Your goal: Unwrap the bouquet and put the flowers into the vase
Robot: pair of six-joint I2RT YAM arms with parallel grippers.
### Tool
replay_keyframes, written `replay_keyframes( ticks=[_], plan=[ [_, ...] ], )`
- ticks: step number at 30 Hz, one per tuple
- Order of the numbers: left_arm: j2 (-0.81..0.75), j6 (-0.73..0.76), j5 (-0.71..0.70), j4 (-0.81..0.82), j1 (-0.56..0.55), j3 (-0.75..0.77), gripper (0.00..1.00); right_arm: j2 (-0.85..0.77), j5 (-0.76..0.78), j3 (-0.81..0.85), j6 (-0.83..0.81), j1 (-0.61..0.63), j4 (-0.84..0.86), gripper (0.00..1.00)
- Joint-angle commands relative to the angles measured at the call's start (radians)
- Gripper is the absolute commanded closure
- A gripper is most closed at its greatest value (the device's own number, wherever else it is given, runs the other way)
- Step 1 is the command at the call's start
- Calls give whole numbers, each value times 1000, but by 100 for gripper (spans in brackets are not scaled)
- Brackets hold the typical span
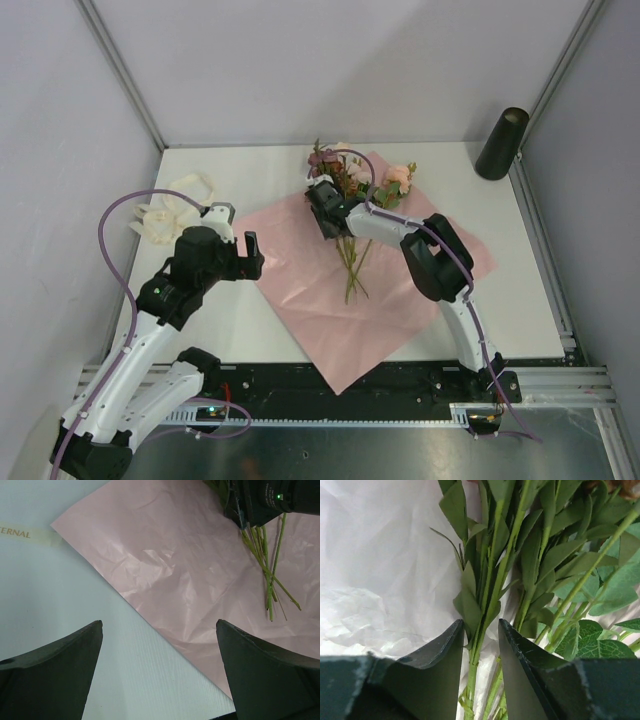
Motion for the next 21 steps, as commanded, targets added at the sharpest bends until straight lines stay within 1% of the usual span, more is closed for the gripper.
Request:
replay_keyframes(
  ticks=[1, 5, 7, 13, 16, 18, 21],
  plan=[
    [-17, 25, -12, 10, 3, -8, 0, 27, 40, 42, 34, -8, -37, 61],
    [-17, 25, -16, 10, 4, -9, 0, 37, 18, 40, 54, -17, -43, 61],
    [-17, 25, -16, 10, 4, -9, 0, 34, 18, 34, 54, -17, -39, 64],
    [-14, 25, -15, 10, 4, -9, 0, -39, 20, -14, 23, -1, 34, 82],
    [-14, 25, -15, 10, 4, -9, 0, -101, 11, -40, 12, 8, 70, 96],
    [-13, 25, -17, 10, 3, -9, 0, -158, -12, -71, 13, 14, 105, 99],
    [-14, 25, -19, 10, 4, -10, 0, -263, -54, -143, 26, 18, 186, 100]
  ],
)
